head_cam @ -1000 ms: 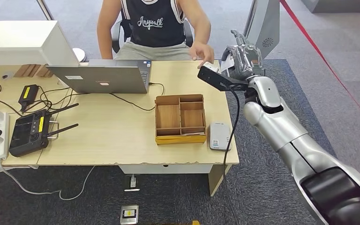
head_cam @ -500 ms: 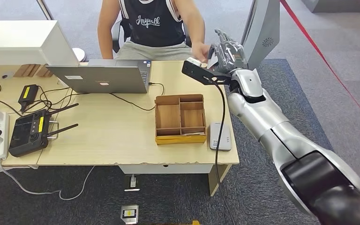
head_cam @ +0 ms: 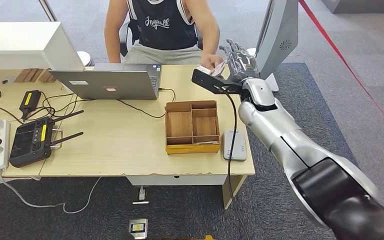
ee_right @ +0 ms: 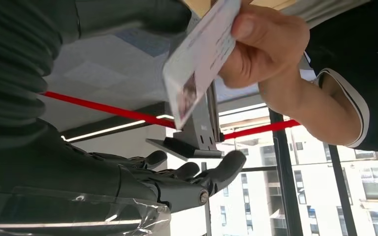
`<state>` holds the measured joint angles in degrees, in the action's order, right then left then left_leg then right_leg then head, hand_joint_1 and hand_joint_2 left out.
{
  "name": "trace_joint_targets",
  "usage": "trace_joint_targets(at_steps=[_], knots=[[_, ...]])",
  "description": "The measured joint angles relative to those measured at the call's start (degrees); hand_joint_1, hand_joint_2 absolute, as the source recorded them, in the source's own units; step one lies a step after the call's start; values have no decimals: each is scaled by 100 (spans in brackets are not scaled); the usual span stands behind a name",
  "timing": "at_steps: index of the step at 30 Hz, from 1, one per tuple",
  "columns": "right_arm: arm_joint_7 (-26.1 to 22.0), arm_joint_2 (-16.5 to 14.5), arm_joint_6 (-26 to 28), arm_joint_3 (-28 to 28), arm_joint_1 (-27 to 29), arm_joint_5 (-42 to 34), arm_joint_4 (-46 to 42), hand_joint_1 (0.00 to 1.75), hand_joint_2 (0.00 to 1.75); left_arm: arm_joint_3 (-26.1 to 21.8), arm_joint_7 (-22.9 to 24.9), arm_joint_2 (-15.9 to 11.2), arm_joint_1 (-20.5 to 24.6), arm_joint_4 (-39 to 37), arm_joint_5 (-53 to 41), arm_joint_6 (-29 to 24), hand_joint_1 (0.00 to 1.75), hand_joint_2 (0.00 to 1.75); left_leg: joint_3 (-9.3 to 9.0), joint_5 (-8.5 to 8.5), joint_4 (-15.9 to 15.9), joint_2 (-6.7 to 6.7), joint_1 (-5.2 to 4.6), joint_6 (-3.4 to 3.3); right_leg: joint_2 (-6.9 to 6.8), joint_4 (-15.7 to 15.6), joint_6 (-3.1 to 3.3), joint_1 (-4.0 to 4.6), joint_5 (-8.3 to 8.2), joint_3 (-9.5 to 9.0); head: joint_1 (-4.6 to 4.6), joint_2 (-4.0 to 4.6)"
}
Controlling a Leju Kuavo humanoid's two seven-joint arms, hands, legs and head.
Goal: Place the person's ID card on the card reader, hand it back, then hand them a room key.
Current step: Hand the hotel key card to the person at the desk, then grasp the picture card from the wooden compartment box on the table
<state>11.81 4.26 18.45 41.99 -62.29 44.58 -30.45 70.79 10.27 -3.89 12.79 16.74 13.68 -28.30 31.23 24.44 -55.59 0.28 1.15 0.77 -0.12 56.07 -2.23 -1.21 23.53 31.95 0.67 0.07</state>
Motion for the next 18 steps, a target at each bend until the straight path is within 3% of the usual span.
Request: trace_joint_targets(at_steps=[4,8,12,16,18], knots=[[-1,-33,11,12,-2,-1,98,0,175,0,0,0,0,0,0,0,0,0,0,0,0,0,0,0,0,0,0,0,0,0,0,0],[-4,-57,17,15,-5,-7,178,0,0,0,1,0,0,0,-8,-3,0,0,0,0,0,0,-1,0,0,-1,0,0,0,0,-1,0],[-46,-69,78,14,-5,-90,241,0,0,0,17,0,-2,0,-77,-13,0,0,0,0,0,0,0,0,0,-1,0,0,0,0,0,0],[-267,-63,236,-23,-4,-419,260,0,175,-3,2,0,-10,0,-117,-3,0,0,-1,0,0,-1,0,0,0,0,0,0,0,0,-1,0],[-464,-58,254,-78,15,-701,233,0,175,-11,-3,0,-28,0,-113,-24,0,0,-1,0,0,-1,0,0,0,0,0,0,0,0,0,0]])
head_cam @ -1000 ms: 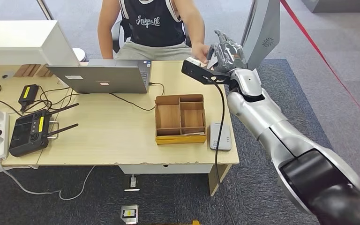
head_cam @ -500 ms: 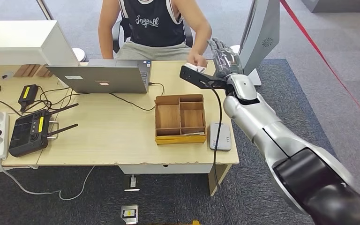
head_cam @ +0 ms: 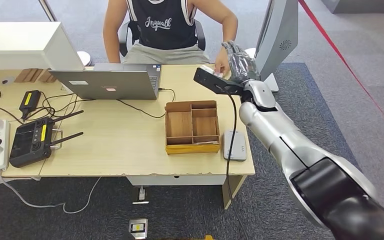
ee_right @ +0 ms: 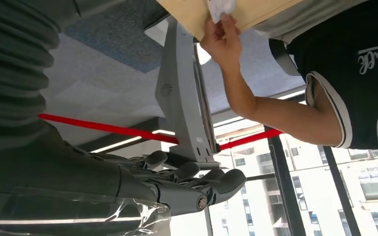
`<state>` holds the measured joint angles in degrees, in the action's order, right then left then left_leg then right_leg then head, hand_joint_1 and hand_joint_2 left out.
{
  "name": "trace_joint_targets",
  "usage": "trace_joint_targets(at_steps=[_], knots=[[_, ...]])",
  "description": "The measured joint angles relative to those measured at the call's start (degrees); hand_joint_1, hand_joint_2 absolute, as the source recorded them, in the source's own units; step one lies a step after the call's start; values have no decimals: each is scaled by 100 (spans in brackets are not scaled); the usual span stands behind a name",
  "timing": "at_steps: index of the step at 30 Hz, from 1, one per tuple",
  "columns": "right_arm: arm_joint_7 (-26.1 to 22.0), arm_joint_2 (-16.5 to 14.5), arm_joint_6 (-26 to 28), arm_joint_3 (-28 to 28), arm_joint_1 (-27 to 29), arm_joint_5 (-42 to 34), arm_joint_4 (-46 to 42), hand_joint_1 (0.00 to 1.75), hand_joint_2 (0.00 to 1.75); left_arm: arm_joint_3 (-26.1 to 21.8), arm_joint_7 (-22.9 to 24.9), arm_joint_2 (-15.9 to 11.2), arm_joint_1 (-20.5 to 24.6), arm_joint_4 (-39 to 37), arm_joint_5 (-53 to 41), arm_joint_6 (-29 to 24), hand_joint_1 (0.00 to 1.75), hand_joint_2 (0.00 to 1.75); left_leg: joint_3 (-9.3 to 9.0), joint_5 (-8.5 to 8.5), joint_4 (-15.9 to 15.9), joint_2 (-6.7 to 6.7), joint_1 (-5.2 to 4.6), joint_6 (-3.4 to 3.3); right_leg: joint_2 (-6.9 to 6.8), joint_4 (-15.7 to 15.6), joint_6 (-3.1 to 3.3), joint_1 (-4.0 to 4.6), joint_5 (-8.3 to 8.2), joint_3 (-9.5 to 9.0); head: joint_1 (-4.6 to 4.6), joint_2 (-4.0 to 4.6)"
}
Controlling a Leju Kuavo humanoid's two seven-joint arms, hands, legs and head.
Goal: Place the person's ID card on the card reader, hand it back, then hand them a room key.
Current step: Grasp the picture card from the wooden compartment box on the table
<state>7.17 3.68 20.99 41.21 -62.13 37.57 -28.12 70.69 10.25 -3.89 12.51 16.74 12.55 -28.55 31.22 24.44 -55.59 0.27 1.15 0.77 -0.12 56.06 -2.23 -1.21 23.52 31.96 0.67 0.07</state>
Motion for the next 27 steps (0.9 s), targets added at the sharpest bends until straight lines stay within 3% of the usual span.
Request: trace_joint_targets(at_steps=[4,9,17,27], knots=[[-377,51,-115,-134,203,-664,-329,0,175,-38,-45,0,-94,-2,26,-73,0,0,-1,0,0,0,1,0,0,-1,0,1,1,0,-1,0],[-398,255,-364,-192,1006,-1024,-1479,0,175,-138,-168,0,-246,-5,74,-175,0,0,-2,2,0,1,2,1,0,-3,2,3,3,0,-1,0],[-304,581,-473,-183,2329,-1055,-3124,0,175,-280,-276,2,-373,-9,145,-348,0,0,0,3,1,0,2,2,0,-3,4,3,4,2,-2,0],[-122,882,-592,-156,2973,-682,-4178,0,175,-342,-279,1,-436,-9,107,-374,0,0,0,2,1,-1,2,2,0,-3,7,3,2,2,-1,0]])
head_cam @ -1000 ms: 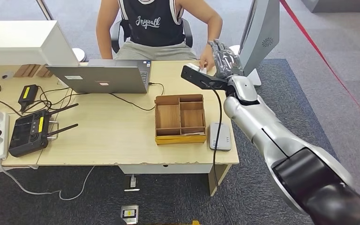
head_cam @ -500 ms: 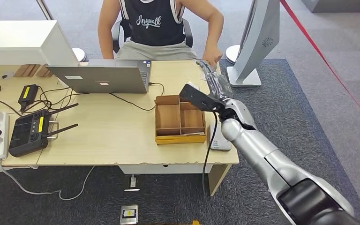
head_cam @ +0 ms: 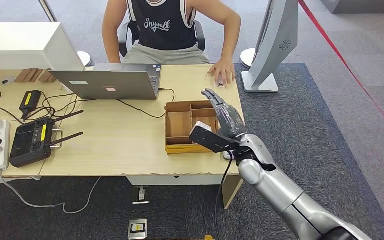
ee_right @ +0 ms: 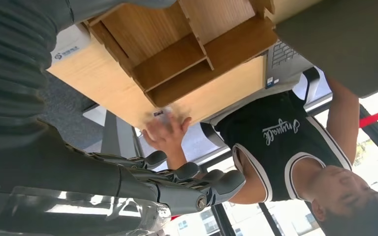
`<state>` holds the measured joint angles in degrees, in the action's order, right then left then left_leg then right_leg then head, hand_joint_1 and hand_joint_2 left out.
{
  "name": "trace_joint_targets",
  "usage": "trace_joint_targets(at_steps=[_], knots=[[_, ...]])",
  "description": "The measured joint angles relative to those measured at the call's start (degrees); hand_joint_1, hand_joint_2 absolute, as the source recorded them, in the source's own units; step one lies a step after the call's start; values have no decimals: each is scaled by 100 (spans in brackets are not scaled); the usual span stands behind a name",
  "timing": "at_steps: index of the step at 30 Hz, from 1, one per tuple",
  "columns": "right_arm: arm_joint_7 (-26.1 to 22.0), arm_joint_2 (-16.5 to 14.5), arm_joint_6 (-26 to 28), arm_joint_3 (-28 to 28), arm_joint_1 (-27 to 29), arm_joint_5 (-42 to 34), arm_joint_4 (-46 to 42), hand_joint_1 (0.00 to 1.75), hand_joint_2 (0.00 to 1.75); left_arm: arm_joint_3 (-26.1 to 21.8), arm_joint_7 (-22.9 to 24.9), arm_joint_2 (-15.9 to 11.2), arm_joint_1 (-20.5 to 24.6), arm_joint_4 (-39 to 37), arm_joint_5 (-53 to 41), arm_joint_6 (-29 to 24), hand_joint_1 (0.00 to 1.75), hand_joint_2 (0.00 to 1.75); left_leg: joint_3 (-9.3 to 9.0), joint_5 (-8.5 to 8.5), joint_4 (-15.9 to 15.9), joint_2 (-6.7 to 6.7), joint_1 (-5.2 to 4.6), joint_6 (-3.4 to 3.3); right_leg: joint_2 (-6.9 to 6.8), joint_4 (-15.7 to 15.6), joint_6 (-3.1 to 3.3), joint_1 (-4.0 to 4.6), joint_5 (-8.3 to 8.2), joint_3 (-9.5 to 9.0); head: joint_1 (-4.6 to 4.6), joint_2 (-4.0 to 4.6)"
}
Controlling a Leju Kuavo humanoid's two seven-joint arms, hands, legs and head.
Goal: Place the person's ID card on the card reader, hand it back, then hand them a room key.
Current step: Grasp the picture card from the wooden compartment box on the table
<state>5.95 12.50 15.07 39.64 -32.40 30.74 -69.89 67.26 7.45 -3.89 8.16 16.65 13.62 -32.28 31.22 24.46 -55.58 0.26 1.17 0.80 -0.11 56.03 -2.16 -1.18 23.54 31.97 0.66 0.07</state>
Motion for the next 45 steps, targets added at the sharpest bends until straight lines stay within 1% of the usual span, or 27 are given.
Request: trace_joint_targets(at_steps=[10,31,39,45], knots=[[291,183,-268,81,434,577,-493,0,175,1,73,2,26,0,-151,33,0,0,1,0,0,0,0,0,0,0,0,0,0,2,0,0],[344,309,-348,124,572,643,-764,0,175,1,73,2,67,0,-188,35,0,0,1,0,0,-1,0,0,0,0,1,0,-1,2,0,0],[588,329,-686,227,677,1383,-763,0,175,1,125,1,58,0,-196,73,0,0,3,0,0,0,0,0,0,0,1,0,0,2,0,0],[1038,360,-460,237,656,2109,-736,0,175,1,125,2,42,0,-169,72,0,0,4,0,0,0,0,0,0,0,1,0,-1,2,0,0]])
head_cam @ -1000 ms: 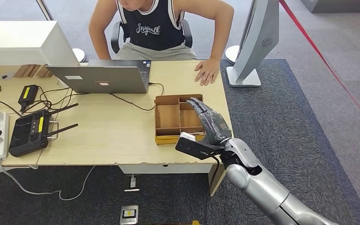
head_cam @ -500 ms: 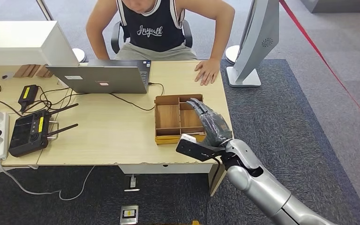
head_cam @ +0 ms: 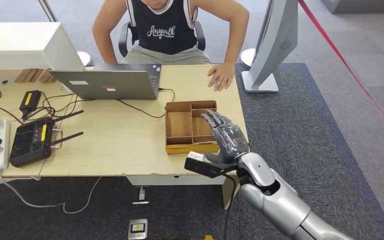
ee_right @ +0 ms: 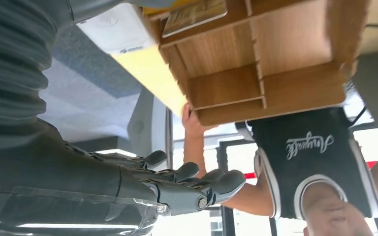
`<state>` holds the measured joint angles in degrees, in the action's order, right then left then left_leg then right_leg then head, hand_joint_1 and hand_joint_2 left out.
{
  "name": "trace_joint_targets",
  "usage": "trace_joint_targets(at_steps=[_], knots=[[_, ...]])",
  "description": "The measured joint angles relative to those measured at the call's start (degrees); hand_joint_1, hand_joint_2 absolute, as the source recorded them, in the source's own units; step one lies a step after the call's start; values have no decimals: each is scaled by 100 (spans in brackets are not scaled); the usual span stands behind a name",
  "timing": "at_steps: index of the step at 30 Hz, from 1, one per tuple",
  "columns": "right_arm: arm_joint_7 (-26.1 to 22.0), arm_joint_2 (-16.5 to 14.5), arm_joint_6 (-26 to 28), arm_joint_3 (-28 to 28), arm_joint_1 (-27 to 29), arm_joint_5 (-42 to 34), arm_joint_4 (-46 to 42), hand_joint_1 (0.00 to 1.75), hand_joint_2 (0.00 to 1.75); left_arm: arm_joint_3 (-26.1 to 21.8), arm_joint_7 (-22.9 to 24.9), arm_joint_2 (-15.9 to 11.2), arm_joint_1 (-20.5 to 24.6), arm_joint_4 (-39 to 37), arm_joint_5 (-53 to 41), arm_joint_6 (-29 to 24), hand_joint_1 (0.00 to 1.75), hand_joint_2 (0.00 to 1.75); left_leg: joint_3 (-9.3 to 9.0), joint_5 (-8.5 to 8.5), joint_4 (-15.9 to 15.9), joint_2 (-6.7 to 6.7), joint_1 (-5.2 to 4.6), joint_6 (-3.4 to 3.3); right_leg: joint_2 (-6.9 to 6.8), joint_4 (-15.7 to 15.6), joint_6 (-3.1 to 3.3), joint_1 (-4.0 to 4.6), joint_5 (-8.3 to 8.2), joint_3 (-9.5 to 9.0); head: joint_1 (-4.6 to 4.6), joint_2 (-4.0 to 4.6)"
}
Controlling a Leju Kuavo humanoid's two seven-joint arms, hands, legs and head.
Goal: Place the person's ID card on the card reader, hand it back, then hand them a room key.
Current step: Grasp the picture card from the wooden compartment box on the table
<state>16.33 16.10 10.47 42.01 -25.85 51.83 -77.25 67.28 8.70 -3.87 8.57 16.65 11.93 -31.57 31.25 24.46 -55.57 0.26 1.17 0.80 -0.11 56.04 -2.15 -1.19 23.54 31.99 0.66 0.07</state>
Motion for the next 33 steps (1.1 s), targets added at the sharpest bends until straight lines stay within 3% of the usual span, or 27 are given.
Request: trace_joint_targets(at_steps=[20,33], knots=[[235,-257,-3,-32,-382,487,706,0,175,0,75,0,-6,0,-60,52,0,0,1,-1,0,1,0,0,0,1,0,0,-1,0,0,0],[81,-530,-55,-1,-692,402,1299,0,175,0,88,2,10,0,-55,39,0,0,2,-2,0,2,0,-1,0,1,1,0,-1,0,0,0]])
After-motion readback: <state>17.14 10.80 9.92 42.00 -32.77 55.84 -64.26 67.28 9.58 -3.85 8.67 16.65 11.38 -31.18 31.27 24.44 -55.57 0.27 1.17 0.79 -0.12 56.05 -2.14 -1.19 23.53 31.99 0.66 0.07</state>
